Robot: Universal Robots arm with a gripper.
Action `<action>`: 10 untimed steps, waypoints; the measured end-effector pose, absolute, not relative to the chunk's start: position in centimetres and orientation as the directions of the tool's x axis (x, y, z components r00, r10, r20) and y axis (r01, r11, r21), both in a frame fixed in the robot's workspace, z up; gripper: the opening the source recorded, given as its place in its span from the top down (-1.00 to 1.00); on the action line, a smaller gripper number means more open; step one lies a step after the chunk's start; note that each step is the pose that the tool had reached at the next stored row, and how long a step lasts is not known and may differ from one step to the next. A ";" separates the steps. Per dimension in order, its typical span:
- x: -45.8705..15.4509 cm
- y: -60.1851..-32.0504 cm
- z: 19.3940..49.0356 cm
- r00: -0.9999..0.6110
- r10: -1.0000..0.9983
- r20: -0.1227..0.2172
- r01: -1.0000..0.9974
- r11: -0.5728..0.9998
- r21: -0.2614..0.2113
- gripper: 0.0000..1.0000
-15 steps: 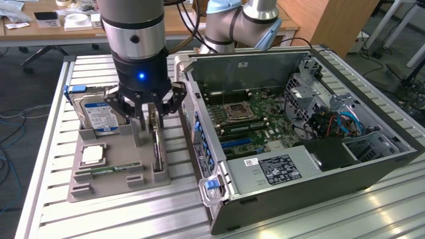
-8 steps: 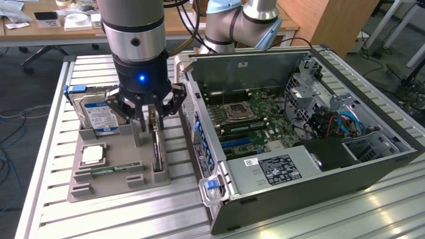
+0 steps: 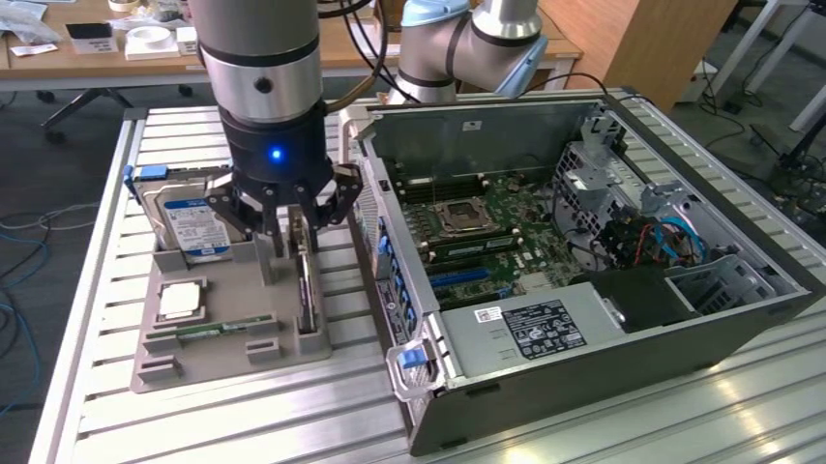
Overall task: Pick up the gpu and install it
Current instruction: 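Pick up the gpu and move the gpu toward the slot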
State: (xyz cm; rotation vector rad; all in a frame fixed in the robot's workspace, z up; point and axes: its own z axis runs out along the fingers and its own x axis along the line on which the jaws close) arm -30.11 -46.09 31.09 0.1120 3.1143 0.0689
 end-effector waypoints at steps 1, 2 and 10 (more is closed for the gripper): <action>-30.1 -46.1 31.1 -0.997 0.072 -0.023 0.071 0.996 0.045 0.17; -30.1 -46.1 31.1 -0.997 0.072 -0.023 0.071 0.996 0.045 0.17; -30.1 -46.1 30.7 -0.997 0.072 -0.023 0.071 0.996 0.045 0.17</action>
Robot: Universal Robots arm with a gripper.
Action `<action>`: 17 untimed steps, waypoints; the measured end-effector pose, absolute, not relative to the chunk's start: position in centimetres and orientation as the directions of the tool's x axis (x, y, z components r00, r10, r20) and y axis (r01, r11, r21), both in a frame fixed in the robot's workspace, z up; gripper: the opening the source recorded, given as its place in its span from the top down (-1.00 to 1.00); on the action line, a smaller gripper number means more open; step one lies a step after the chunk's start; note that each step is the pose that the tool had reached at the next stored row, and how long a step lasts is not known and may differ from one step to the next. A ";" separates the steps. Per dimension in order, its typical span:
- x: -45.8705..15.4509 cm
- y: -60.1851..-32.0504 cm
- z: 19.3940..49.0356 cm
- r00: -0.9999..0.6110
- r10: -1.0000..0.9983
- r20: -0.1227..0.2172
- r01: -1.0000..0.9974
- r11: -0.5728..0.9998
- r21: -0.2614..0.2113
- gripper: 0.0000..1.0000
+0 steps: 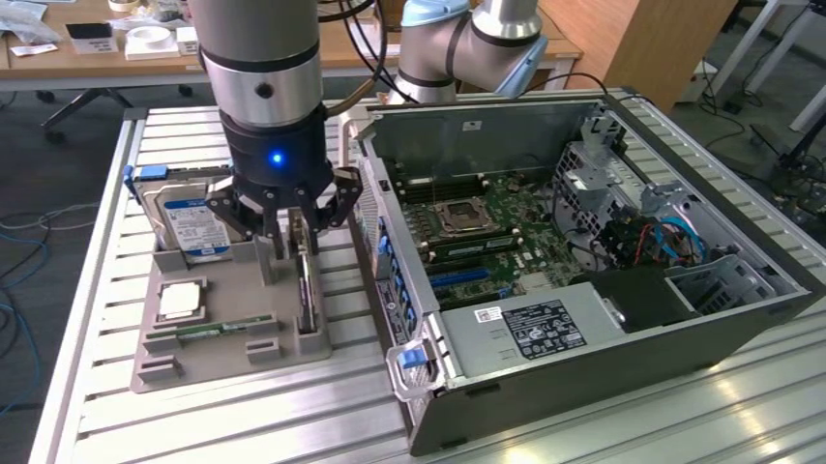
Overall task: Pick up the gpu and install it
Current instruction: 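Pick up the gpu and move the gpu toward the slot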
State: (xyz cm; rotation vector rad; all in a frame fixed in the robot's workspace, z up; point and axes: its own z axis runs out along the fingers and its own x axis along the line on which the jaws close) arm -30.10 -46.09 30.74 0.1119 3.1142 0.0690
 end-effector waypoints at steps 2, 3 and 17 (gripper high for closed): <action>-30.1 -46.1 30.7 -0.997 0.072 -0.023 0.071 0.996 0.045 0.17; -30.1 -46.1 30.7 -0.997 0.072 -0.023 0.071 0.996 0.045 0.17; -30.1 -46.1 30.3 -0.997 0.072 -0.023 0.071 0.996 0.045 0.17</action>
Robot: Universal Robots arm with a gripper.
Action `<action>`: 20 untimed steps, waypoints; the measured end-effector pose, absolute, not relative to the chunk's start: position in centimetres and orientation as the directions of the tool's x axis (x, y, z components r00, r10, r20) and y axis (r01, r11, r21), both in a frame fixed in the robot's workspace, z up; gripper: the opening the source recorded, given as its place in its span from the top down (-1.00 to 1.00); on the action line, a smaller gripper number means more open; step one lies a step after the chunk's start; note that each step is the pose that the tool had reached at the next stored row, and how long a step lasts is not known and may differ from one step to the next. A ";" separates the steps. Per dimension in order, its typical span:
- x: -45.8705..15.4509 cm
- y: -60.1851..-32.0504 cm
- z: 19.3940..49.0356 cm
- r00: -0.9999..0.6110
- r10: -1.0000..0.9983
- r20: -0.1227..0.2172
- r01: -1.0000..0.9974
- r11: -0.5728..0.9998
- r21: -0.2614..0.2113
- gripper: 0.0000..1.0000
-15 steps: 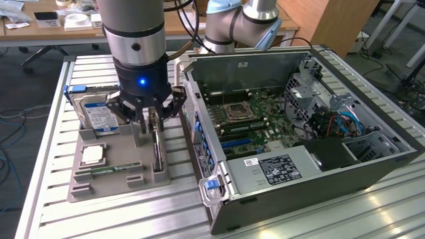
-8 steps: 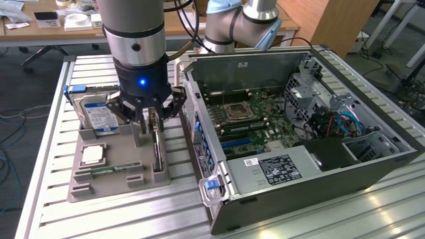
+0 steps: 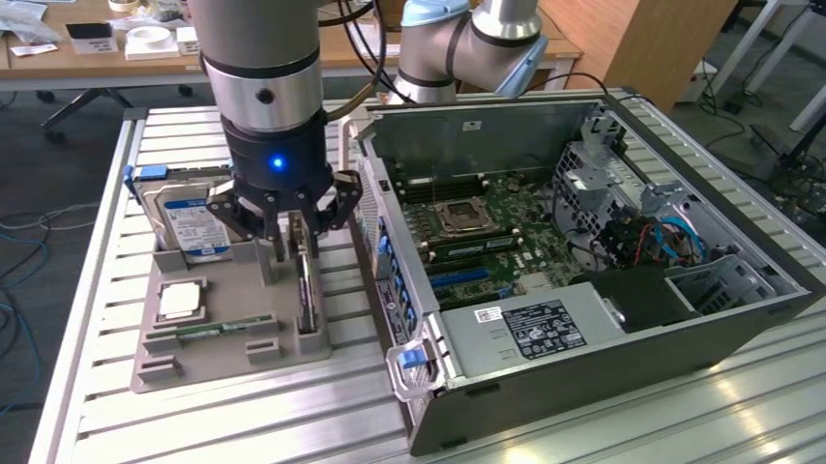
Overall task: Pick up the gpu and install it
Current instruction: 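Pick up the gpu and move the gpu toward the slot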
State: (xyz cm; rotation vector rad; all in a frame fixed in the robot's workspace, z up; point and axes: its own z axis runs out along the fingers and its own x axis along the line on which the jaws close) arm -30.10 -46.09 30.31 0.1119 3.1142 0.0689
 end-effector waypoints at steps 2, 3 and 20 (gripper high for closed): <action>-30.1 -46.1 30.2 -0.997 0.072 -0.023 0.071 0.996 0.045 0.17; -30.1 -46.1 30.1 -0.997 0.072 -0.023 0.071 0.996 0.045 0.17; -30.1 -46.1 29.5 -0.997 0.072 -0.023 0.071 0.996 0.045 0.17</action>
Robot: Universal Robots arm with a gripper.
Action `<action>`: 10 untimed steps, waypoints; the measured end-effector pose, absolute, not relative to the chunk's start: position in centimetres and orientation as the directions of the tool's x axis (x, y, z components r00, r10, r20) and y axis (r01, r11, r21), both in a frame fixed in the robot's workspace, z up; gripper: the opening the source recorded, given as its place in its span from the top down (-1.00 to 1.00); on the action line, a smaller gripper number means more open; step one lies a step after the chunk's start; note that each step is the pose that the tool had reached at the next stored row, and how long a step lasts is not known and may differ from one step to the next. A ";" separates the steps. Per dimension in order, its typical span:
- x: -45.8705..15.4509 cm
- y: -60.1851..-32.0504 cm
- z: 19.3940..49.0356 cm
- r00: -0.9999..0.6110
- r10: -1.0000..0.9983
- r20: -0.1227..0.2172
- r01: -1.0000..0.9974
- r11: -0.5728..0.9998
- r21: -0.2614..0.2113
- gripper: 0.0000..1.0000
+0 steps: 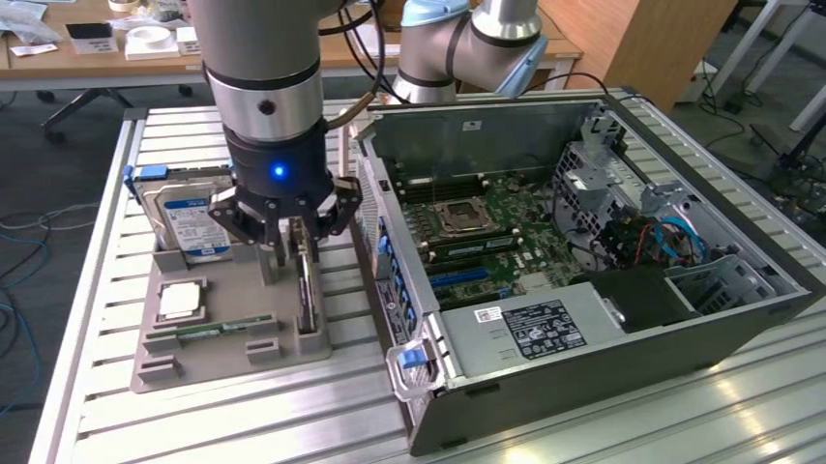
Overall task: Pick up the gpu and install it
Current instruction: 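Pick up the gpu and move the gpu toward the slot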
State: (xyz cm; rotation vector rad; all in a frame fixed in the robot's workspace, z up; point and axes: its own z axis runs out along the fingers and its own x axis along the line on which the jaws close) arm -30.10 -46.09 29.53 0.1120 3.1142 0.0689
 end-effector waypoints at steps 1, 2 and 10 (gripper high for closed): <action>-30.1 -46.1 29.5 -0.997 0.072 -0.023 0.071 0.996 0.045 0.17; -30.1 -46.1 29.5 -0.997 0.072 -0.023 0.071 0.996 0.045 0.17; -30.1 -46.1 29.3 -0.997 0.072 -0.023 0.071 0.996 0.045 0.17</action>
